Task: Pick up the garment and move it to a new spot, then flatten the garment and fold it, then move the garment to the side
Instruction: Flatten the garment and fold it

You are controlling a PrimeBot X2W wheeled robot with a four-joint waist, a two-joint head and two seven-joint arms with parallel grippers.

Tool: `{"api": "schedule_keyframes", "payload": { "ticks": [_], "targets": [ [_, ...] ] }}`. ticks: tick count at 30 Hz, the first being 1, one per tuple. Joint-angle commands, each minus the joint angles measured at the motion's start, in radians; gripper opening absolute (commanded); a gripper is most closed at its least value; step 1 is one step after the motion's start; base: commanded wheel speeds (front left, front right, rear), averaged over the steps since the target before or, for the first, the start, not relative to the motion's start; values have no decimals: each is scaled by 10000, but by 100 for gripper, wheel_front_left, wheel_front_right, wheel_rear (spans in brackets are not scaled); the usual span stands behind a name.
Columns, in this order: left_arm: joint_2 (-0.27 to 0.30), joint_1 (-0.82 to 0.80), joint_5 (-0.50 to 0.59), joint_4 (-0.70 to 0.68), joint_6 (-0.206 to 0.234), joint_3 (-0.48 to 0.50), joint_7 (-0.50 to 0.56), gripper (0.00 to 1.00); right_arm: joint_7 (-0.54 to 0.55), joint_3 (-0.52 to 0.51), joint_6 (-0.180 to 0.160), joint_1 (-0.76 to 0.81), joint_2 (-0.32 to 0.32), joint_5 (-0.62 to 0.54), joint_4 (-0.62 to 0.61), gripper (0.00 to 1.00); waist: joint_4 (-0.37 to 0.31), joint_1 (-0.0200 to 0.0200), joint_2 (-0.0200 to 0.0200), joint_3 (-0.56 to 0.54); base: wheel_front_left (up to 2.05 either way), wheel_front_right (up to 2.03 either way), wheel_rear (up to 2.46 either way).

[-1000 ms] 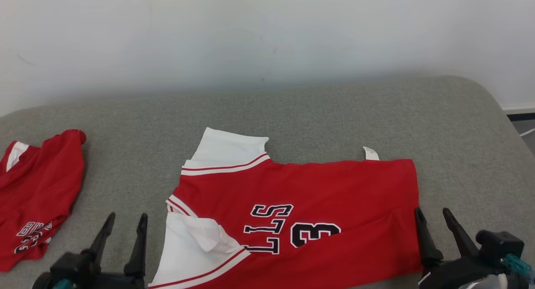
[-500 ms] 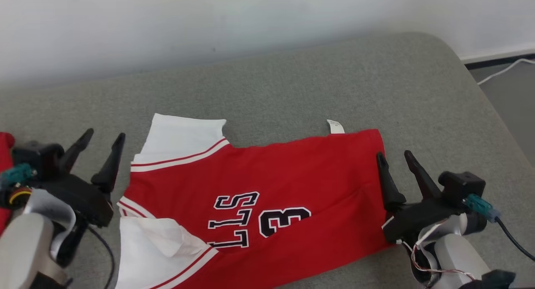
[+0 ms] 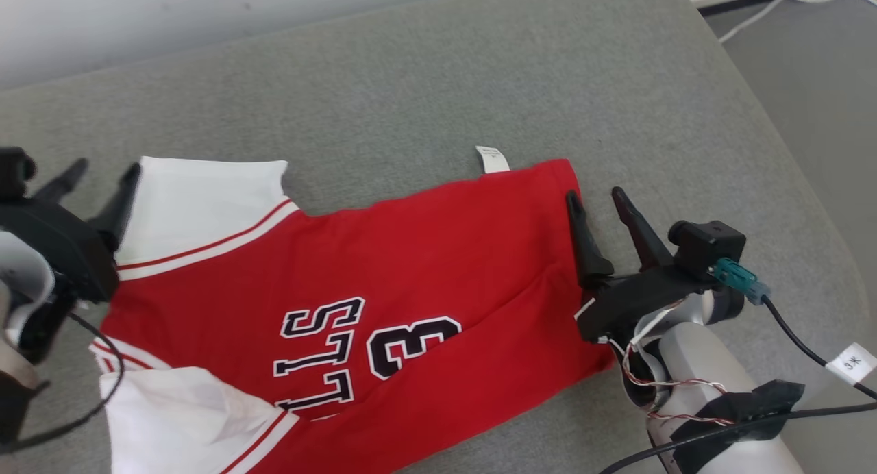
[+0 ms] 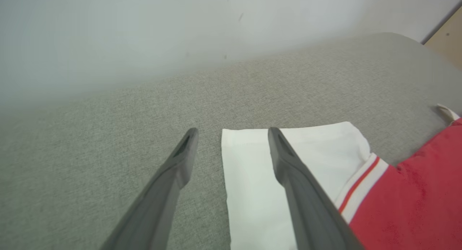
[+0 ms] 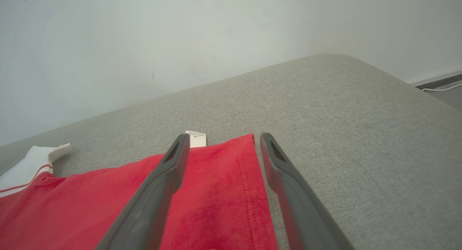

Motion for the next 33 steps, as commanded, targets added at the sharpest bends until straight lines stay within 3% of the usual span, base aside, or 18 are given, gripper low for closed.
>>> {"api": "schedule_keyframes", "payload": {
  "ticks": [1, 5, 15, 22, 24, 25, 33],
  "targets": [
    [146, -138, -110, 125, 11, -36, 8, 100, -52, 59, -9, -100, 72, 21, 21, 100, -453, -3, -2, 454, 0, 0, 0],
    [362, -707, -326, 1146, 11, -366, 66, 100, -161, 333, -9, -419, 249, 214, 245, 100, -817, -3, -2, 731, 0, 0, 0],
    [735, -1194, -786, 2178, 10, -1119, -211, 100, -189, 464, -9, -602, 367, 320, 246, 100, -1210, -3, -2, 880, 0, 0, 0],
    [662, -1518, -1061, 2682, 10, -1555, -214, 100, -192, 489, -9, -606, 414, 249, 179, 100, -1404, -3, -2, 983, 0, 0, 0],
    [672, -1540, -1099, 2899, 10, -1739, -39, 4, -192, 482, -9, -597, 420, 232, 201, 100, -1414, -3, -2, 969, 0, 0, 0],
    [641, -1529, -1186, 2902, 10, -1864, 48, 0, -192, 472, -9, -602, 421, 222, 221, 100, -1413, -3, -2, 954, 0, 0, 0],
    [616, -1669, -1599, 2565, 10, -2461, -175, 0, -191, 499, -9, -1061, 263, 279, 610, 100, -1075, -3, -2, 700, 0, 0, 0]
  ]
}}
